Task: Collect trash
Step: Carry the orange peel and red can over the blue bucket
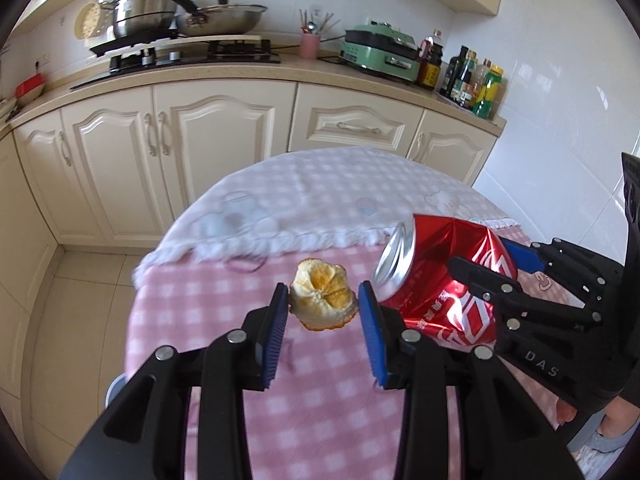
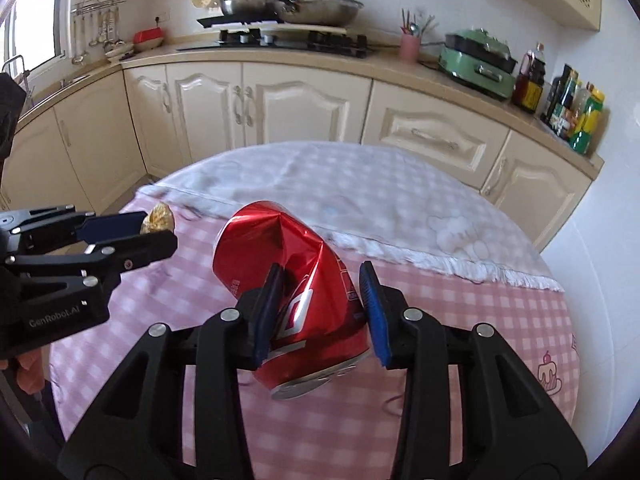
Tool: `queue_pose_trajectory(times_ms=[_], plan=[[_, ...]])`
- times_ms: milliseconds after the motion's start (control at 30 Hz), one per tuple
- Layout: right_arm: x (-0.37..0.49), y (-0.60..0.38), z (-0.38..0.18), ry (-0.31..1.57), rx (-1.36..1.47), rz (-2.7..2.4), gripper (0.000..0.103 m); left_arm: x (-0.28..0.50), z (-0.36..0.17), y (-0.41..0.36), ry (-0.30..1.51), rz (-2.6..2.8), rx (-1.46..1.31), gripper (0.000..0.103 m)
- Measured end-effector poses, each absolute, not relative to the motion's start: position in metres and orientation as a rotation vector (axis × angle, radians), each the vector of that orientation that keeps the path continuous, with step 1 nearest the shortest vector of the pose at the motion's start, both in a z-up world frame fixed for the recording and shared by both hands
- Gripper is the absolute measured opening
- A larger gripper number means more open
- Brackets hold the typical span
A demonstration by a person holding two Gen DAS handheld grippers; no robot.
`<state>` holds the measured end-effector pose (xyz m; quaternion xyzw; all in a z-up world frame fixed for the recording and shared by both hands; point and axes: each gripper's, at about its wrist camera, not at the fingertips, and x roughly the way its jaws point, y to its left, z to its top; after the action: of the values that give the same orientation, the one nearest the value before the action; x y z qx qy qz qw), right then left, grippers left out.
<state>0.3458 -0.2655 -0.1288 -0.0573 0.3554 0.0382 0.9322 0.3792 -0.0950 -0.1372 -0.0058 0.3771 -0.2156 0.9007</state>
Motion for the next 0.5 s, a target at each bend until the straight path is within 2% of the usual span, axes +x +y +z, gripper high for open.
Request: queue_pose_trajectory(times_ms=[300,500], plan=[[0.337,-0.192,-0.116,0.703,-0.142,0.148,0.038,0.349,-0.131,-0.019,0.741,-0.380,-0.071,0.035],[0.339,-0.113,-0.112,0.688,-0.166,0.257,0.038,0.332,-0.129,0.062,0.717,-0.266,-0.123,0.035]])
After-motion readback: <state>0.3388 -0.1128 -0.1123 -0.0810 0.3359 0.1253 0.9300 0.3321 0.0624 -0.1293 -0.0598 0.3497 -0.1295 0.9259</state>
